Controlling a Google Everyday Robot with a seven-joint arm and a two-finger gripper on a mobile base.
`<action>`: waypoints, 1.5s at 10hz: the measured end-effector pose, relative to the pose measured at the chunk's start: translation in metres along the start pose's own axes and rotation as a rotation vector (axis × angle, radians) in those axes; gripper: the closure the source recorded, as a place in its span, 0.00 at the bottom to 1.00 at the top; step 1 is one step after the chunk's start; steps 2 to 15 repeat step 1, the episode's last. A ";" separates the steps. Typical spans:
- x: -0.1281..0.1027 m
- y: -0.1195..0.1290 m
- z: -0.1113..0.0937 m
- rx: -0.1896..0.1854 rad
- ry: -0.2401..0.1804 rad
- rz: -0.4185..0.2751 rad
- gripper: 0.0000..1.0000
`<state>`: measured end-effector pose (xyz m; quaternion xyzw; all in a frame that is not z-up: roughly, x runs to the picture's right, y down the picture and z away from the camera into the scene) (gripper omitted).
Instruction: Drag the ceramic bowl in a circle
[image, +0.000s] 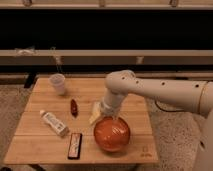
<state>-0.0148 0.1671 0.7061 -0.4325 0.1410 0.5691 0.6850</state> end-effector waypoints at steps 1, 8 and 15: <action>0.000 0.000 0.000 0.000 0.000 0.000 0.20; 0.000 0.000 0.000 0.000 0.000 0.000 0.20; 0.000 0.000 0.000 0.000 0.000 0.000 0.20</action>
